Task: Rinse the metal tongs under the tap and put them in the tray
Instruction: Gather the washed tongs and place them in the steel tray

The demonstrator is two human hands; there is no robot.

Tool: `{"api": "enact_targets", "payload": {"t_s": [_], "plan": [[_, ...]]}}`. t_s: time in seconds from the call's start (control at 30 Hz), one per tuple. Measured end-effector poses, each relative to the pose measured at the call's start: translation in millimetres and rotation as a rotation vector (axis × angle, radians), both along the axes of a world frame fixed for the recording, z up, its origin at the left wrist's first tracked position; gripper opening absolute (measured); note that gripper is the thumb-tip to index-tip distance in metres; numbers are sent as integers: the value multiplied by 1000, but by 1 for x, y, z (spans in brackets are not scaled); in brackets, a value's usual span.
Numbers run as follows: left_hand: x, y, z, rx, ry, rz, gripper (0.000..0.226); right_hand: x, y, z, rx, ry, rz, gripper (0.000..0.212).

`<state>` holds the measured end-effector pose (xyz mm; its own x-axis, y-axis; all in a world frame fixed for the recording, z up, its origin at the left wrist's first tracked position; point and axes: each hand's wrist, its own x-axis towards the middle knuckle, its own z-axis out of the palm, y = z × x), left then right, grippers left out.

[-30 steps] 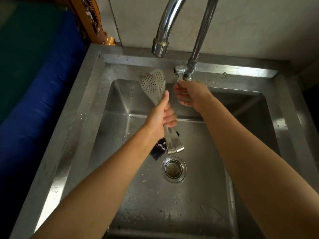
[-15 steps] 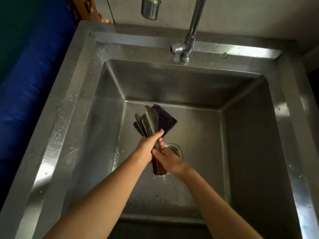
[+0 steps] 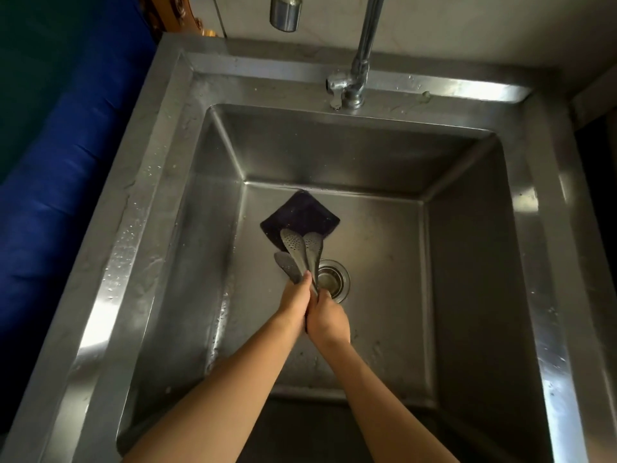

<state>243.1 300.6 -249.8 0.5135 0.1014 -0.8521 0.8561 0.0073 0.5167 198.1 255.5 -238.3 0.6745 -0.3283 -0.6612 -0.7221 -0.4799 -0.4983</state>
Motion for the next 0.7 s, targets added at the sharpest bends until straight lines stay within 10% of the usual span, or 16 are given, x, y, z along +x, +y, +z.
{"api": "enact_targets", "payload": {"t_s": [0.7], "plan": [[16,54,186,-165,-226,110,21,54,25,177,30,-182,202,37]]}}
